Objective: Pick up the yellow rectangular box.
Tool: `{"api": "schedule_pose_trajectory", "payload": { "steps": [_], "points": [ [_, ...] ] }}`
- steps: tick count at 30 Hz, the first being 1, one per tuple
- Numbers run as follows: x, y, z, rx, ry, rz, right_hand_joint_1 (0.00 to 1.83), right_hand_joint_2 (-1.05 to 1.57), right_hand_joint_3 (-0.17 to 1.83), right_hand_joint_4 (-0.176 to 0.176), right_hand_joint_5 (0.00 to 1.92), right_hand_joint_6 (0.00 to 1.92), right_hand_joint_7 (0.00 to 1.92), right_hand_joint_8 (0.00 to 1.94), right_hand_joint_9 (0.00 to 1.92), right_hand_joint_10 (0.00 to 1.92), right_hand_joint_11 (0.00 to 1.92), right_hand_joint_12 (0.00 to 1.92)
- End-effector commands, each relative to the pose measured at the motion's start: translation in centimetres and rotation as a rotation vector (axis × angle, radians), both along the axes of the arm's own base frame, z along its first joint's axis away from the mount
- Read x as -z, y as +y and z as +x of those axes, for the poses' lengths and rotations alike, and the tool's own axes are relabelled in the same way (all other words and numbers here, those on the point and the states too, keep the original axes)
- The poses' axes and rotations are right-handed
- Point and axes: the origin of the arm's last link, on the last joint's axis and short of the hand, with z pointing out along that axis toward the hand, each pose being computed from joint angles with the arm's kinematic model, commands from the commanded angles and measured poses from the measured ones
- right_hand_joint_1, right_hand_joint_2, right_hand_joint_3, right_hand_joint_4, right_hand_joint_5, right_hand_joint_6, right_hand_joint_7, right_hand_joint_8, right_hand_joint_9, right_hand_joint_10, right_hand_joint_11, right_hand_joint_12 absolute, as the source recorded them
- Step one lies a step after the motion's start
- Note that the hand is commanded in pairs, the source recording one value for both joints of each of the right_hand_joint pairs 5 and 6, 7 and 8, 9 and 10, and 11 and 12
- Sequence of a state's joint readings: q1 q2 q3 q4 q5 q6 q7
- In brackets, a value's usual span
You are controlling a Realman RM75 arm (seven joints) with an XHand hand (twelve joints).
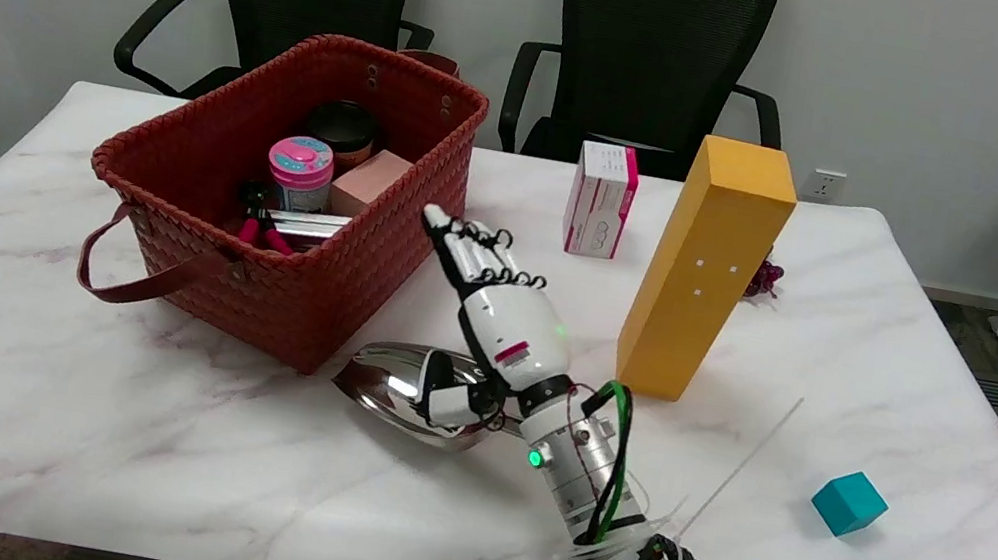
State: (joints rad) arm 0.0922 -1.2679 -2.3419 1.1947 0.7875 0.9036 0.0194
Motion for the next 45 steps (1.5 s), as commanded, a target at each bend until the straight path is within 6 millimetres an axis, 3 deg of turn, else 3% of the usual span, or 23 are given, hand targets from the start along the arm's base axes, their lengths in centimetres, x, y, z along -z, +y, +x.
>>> {"api": "schedule_pose_trajectory", "payload": {
  "steps": [1, 10, 20, 28, 39, 42, 44, 45],
  "points": [
    [-1.4, 1.7, 3.3, -0.136, -0.257, -0.151, 1.26, 0.52, 1.62, 0.0, 0.04, 0.04, 0.21, 0.21, 0.26, 0.26, 0.18, 0.18],
    [-1.7, 3.8, 5.3, -0.255, -0.382, -0.212, 1.23, 0.69, 1.51, 0.0, 0.05, 0.05, 0.29, 0.29, 0.29, 0.29, 0.23, 0.23],
    [-1.4, 3.4, 6.5, -0.244, -0.714, -0.04, 1.19, 0.84, 1.4, 0.0, 0.07, 0.07, 0.35, 0.35, 0.3, 0.3, 0.32, 0.32],
    [-1.6, 3.9, 8.6, -0.32, -0.772, -0.02, 1.17, 0.87, 1.36, 0.0, 0.09, 0.09, 0.35, 0.35, 0.3, 0.3, 0.34, 0.34],
    [-3.1, 6.4, 11.4, -0.531, -0.788, -0.08, 1.13, 0.95, 1.29, 0.0, 0.12, 0.12, 0.46, 0.46, 0.36, 0.36, 0.4, 0.4],
    [-3.0, 7.1, 12.0, -0.563, -0.724, -0.153, 1.12, 0.9, 1.3, 0.0, 0.16, 0.16, 0.65, 0.65, 0.57, 0.57, 0.51, 0.51],
    [-2.8, 7.6, 12.6, -0.591, -0.7, -0.164, 1.12, 0.87, 1.27, 0.0, 0.18, 0.18, 0.83, 0.83, 0.82, 0.82, 0.78, 0.78],
    [-2.8, 7.7, 12.7, -0.597, -0.696, -0.165, 1.12, 0.86, 1.27, 0.0, 0.18, 0.18, 0.85, 0.85, 0.85, 0.85, 0.83, 0.83]
  ]
}}
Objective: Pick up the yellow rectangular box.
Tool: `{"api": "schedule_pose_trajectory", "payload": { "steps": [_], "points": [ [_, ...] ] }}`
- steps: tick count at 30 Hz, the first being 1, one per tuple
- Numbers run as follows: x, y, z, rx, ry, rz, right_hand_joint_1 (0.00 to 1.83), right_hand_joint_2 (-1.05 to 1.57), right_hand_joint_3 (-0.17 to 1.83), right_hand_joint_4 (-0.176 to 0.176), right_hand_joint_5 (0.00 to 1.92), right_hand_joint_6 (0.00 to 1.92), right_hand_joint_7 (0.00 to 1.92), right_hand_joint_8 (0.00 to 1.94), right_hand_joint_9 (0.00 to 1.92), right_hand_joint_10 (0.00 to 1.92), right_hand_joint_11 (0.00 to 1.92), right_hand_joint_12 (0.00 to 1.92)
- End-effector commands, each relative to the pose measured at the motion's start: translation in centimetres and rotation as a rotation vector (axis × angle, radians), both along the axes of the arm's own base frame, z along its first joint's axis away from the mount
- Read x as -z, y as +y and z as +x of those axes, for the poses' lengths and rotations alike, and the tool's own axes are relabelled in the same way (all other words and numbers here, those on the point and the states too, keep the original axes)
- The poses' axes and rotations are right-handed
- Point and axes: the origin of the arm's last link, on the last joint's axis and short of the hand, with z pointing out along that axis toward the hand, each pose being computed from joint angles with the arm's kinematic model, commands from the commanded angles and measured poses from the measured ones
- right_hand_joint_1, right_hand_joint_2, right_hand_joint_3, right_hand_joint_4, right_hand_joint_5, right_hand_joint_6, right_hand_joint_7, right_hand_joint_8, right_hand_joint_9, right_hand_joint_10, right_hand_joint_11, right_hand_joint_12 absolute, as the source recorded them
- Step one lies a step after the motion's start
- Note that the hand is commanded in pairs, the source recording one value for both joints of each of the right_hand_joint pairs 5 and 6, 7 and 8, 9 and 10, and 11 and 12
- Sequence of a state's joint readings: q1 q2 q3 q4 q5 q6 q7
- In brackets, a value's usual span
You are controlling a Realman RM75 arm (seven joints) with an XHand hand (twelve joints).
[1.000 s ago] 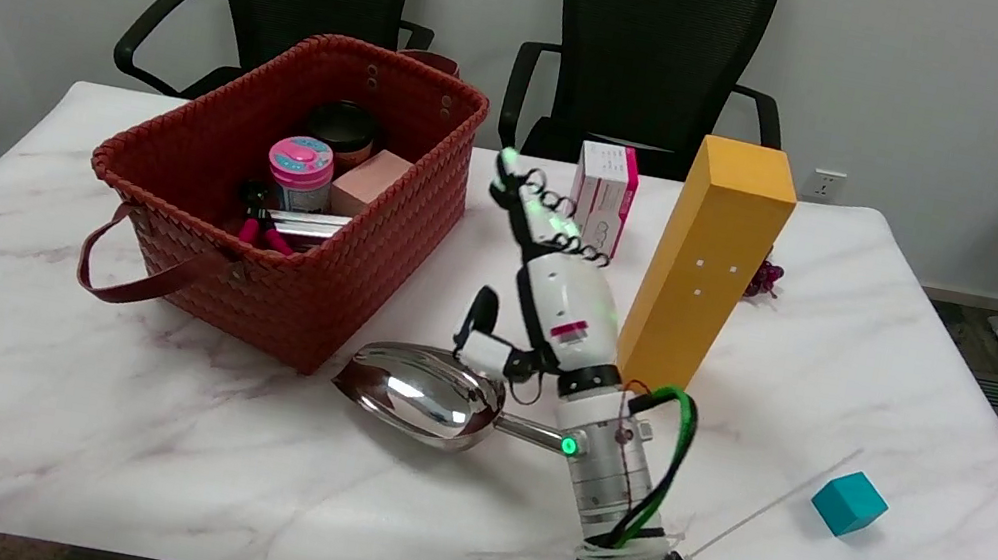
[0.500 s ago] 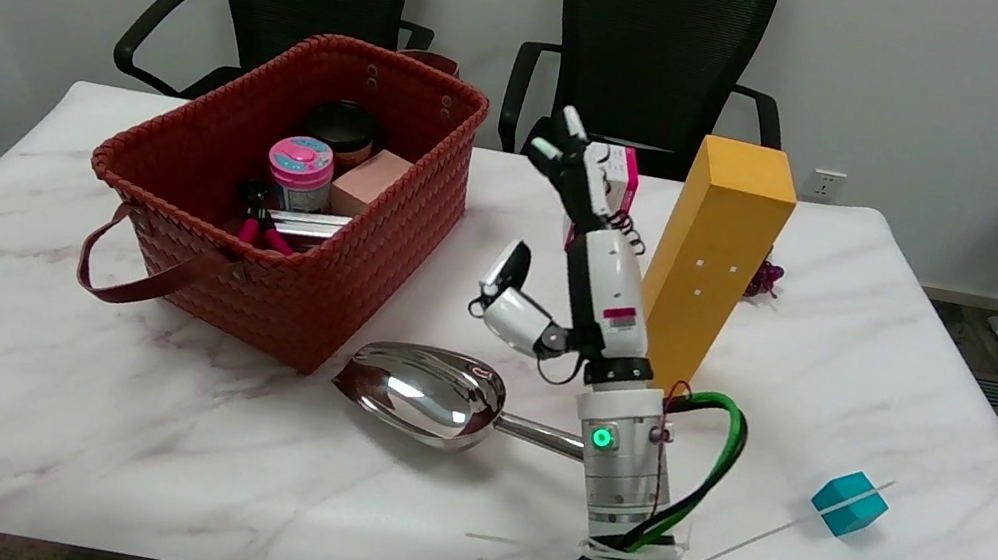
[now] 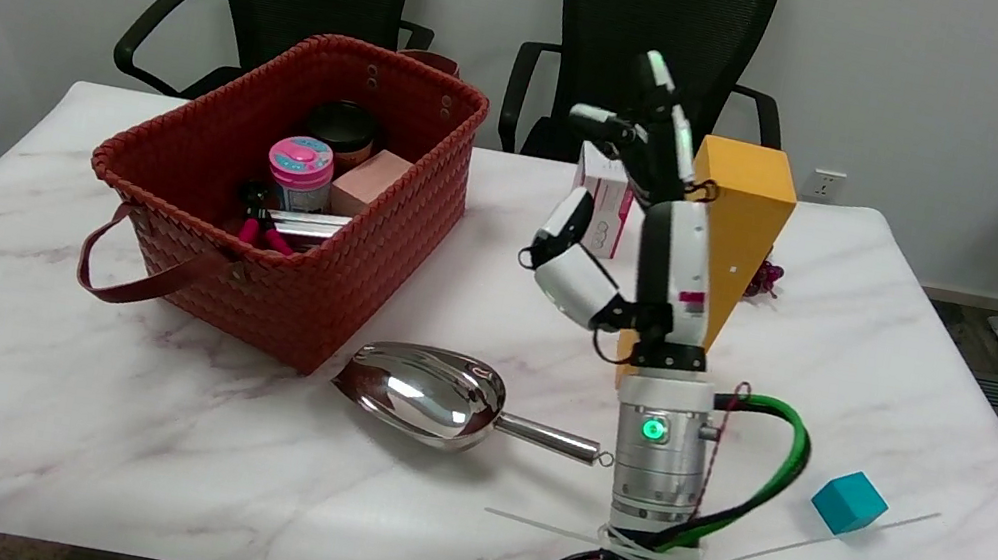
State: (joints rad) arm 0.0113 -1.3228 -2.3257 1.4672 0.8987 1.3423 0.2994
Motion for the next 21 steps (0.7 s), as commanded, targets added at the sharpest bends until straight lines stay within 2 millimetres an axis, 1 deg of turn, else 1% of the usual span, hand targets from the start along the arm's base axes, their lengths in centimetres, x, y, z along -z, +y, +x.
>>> {"api": "schedule_pose_trajectory", "payload": {
  "steps": [1, 5, 8, 11, 12, 15, 16, 17, 21],
  "points": [
    [-0.5, 3.4, 3.9, -0.174, -0.009, -0.168, 1.12, 0.86, 1.27, 0.0, 0.19, 0.19, 0.85, 0.85, 0.86, 0.86, 0.84, 0.84],
    [0.1, 3.9, 4.6, -0.164, 0.012, -0.21, 1.11, 0.83, 1.29, 0.0, 0.23, 0.23, 0.86, 0.86, 0.82, 0.82, 0.84, 0.84],
    [0.5, 4.2, 5.1, -0.144, 0.032, -0.253, 1.1, 0.77, 1.33, 0.0, 0.24, 0.24, 0.82, 0.82, 0.8, 0.8, 0.76, 0.76],
    [1.1, 4.5, 5.6, -0.125, 0.041, -0.301, 1.08, 0.7, 1.38, 0.0, 0.24, 0.24, 0.74, 0.74, 0.76, 0.76, 0.66, 0.66],
    [1.2, 4.6, 5.7, -0.119, 0.043, -0.313, 1.07, 0.67, 1.4, 0.0, 0.23, 0.23, 0.69, 0.69, 0.73, 0.73, 0.57, 0.57],
    [1.8, 4.6, 6.0, -0.089, 0.048, -0.372, 1.05, 0.62, 1.39, 0.0, 0.16, 0.16, 0.61, 0.61, 0.67, 0.67, 0.44, 0.44],
    [2.0, 4.6, 6.0, -0.076, 0.048, -0.398, 1.05, 0.61, 1.38, 0.0, 0.13, 0.13, 0.59, 0.59, 0.65, 0.65, 0.37, 0.37],
    [2.1, 4.7, 6.0, -0.067, 0.045, -0.412, 1.05, 0.61, 1.38, 0.0, 0.12, 0.12, 0.58, 0.58, 0.64, 0.64, 0.33, 0.33],
    [2.8, 4.4, 5.8, 0.0, -0.004, -0.464, 1.04, 0.56, 1.37, 0.0, 0.02, 0.02, 0.53, 0.53, 0.55, 0.55, 0.1, 0.1]
  ]
}}
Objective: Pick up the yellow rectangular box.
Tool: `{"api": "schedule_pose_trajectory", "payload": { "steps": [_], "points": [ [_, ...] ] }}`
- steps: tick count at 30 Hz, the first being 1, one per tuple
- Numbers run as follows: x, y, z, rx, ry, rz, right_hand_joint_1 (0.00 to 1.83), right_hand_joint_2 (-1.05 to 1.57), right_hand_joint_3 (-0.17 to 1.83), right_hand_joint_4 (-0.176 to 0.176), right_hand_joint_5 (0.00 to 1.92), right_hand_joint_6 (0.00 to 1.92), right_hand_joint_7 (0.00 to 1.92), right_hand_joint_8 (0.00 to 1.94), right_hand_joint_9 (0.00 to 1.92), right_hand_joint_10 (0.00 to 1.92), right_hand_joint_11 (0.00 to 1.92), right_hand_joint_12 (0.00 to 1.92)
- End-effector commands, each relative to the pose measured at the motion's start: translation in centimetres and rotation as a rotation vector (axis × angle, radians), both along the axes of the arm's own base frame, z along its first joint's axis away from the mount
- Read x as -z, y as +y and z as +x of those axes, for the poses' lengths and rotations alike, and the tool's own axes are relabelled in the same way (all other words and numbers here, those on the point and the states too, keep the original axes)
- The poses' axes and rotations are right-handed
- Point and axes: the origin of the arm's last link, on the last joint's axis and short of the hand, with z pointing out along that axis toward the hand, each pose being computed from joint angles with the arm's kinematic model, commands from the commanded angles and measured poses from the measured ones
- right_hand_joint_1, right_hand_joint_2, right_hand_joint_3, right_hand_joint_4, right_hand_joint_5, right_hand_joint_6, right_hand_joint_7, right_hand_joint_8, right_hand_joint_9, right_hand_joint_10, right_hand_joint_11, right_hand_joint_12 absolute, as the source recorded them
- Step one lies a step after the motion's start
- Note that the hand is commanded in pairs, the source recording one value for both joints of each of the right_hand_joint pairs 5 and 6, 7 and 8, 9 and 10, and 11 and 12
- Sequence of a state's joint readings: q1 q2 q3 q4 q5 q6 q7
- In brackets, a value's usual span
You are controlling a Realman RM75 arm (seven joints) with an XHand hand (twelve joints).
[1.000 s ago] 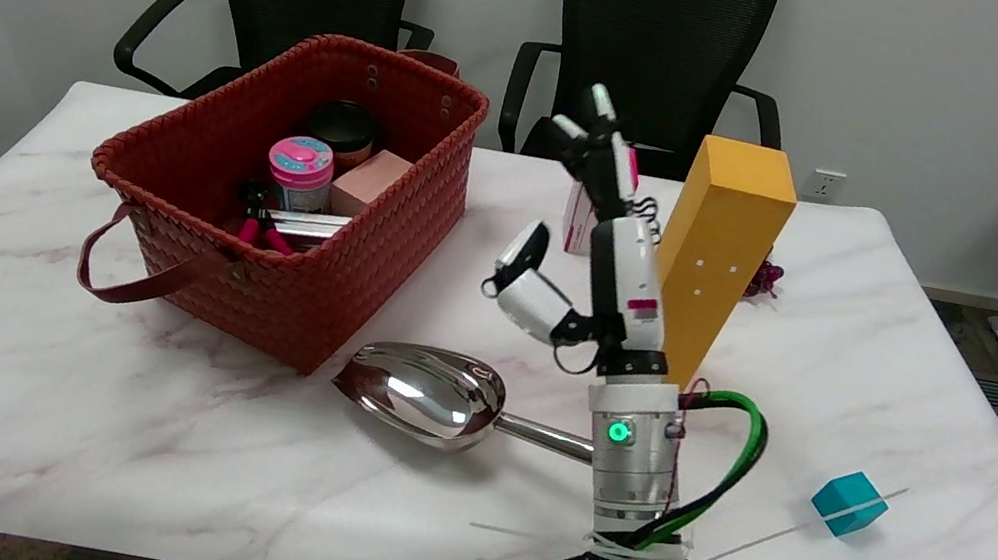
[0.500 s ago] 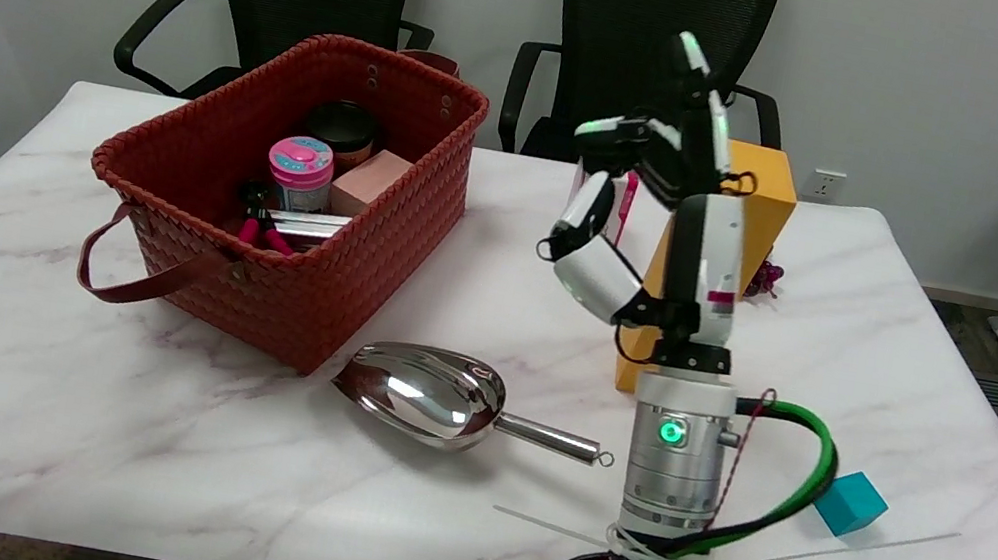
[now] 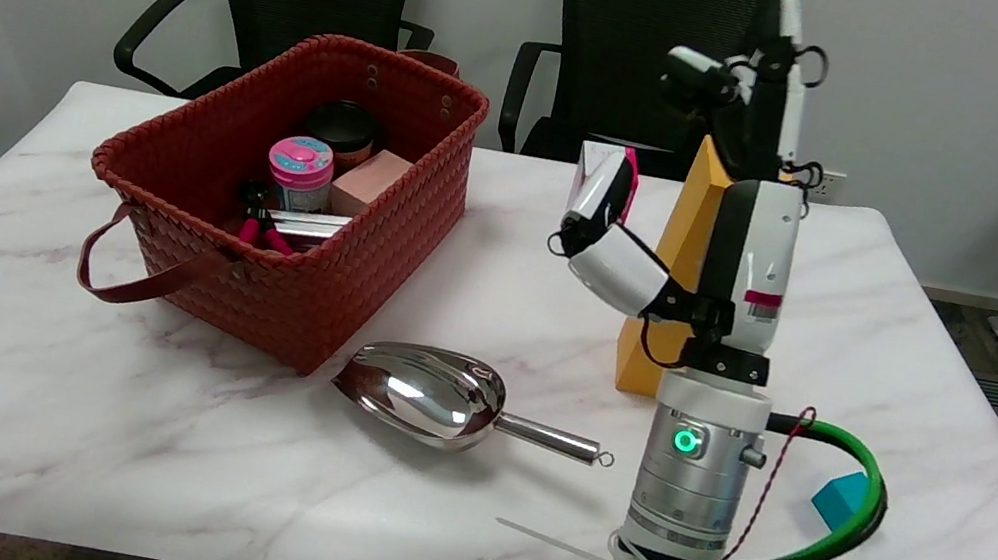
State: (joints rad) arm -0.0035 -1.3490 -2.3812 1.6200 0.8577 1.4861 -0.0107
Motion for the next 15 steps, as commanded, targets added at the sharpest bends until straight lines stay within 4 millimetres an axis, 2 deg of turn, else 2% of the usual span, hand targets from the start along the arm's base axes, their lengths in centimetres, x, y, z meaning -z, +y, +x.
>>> {"api": "schedule_pose_trajectory", "payload": {
  "steps": [1, 8, 10, 13, 15],
  "points": [
    [2.3, 1.1, 1.5, 0.119, -0.083, -0.245, 1.04, 0.55, 1.37, 0.0, 0.0, 0.0, 0.52, 0.52, 0.52, 0.52, 0.04, 0.04],
    [3.3, 0.7, 1.0, 0.198, -0.153, -0.286, 1.03, 0.58, 1.33, 0.0, 0.0, 0.0, 0.39, 0.39, 0.26, 0.26, 0.0, 0.0],
    [3.5, 0.5, 0.7, 0.231, -0.179, -0.305, 1.03, 0.6, 1.3, 0.0, 0.0, 0.0, 0.25, 0.25, 0.11, 0.11, 0.0, 0.0],
    [3.6, 0.3, 0.3, 0.259, -0.205, -0.327, 1.02, 0.62, 1.14, 0.0, 0.0, 0.0, 0.04, 0.04, 0.0, 0.0, 0.0, 0.0],
    [3.6, 0.2, 0.1, 0.272, -0.218, -0.338, 1.0, 0.58, 0.97, 0.0, 0.0, 0.0, 0.0, 0.0, 0.0, 0.0, 0.0, 0.0]
  ]
}}
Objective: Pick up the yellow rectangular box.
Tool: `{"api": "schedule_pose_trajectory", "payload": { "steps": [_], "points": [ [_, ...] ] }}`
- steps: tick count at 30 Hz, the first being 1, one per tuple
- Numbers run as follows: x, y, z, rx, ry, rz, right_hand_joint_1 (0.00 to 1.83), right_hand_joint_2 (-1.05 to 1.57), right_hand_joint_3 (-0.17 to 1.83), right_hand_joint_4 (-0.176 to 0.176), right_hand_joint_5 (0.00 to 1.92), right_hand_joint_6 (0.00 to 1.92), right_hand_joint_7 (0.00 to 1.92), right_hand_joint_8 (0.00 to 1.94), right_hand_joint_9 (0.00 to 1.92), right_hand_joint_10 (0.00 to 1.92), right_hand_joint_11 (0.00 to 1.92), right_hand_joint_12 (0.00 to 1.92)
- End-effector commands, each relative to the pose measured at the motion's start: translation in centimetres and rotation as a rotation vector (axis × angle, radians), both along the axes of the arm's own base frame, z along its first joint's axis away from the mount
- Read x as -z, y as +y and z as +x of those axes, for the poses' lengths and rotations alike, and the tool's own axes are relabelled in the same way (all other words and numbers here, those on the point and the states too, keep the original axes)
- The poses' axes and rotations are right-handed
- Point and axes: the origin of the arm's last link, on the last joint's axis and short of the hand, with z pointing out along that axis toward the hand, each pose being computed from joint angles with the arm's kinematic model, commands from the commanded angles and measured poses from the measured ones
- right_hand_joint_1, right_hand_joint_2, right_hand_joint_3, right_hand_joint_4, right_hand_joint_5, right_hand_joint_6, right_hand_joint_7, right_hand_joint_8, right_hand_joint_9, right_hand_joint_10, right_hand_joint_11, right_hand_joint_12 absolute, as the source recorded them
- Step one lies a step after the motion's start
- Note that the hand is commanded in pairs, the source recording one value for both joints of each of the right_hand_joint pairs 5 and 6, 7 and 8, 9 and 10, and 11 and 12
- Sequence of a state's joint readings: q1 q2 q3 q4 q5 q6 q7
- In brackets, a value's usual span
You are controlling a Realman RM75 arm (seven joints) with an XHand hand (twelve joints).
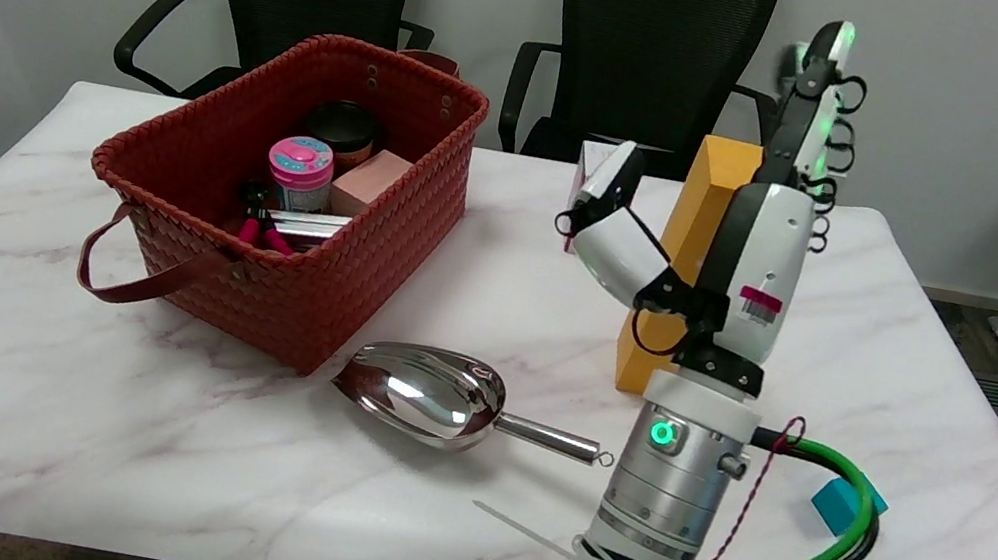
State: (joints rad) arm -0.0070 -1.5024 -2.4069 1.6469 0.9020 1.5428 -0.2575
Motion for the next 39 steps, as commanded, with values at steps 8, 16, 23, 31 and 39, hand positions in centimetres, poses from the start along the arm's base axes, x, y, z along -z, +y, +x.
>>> {"api": "schedule_pose_trajectory", "payload": {
  "steps": [8, 16, 23, 31, 39],
  "points": [
    [1.2, -0.5, -1.7, 0.226, -0.196, -0.207, 0.95, 0.41, 0.25, 0.0, 0.0, 0.0, 0.0, 0.0, 0.0, 0.0, 0.0, 0.0],
    [0.2, 0.7, -2.2, 0.235, -0.209, -0.321, 0.92, 0.31, -0.17, 0.0, 0.0, 0.0, 0.0, 0.0, 0.0, 0.0, 0.0, 0.0],
    [-0.7, 0.9, -3.5, 0.293, -0.273, -0.374, 0.9, 0.24, -0.17, 0.0, 0.0, 0.0, 0.0, 0.0, 0.0, 0.0, 0.0, 0.0],
    [-2.3, 0.3, -5.8, 0.338, -0.333, -0.424, 0.83, 0.25, -0.17, 0.0, 0.0, 0.0, 0.0, 0.0, 0.0, 0.0, 0.0, 0.0],
    [-3.5, -0.3, -7.2, 0.359, -0.412, -0.417, 0.84, 0.22, -0.17, 0.0, 0.0, 0.0, 0.0, 0.0, 0.0, 0.0, 0.0, 0.0]
  ]
}}
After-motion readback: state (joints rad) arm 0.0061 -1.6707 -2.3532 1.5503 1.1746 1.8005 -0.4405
